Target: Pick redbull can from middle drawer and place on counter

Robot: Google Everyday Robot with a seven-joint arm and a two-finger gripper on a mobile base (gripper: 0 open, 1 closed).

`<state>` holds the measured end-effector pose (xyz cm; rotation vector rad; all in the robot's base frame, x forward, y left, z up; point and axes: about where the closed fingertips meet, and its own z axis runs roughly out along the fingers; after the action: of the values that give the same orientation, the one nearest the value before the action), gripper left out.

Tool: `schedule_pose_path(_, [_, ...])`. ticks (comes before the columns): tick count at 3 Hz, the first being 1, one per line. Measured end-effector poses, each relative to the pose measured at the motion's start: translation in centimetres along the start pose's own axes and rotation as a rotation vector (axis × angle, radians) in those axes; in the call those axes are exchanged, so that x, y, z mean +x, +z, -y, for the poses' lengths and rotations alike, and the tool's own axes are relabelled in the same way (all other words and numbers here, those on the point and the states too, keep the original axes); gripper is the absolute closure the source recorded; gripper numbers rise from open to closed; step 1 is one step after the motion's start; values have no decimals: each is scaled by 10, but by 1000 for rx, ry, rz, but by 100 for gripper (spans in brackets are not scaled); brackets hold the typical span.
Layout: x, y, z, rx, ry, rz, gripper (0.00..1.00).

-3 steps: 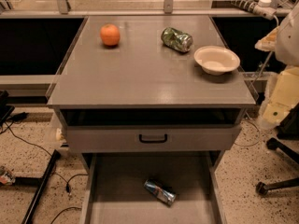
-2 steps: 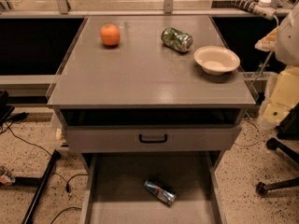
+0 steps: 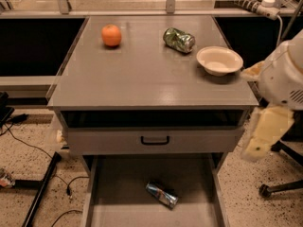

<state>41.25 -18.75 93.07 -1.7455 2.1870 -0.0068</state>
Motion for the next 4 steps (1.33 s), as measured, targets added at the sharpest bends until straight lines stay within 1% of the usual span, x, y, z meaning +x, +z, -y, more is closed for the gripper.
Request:
schedule_pose_path(1, [3,48,-33,-28,-23,63,0])
schedule_pose_path(2, [17,103,-53,-33,-20,120,0])
schedule_pose_path(3, [31,154,-53,-22,1,137,0])
schedule_pose_path(4, [28,155,-58,-20,-1,150,0])
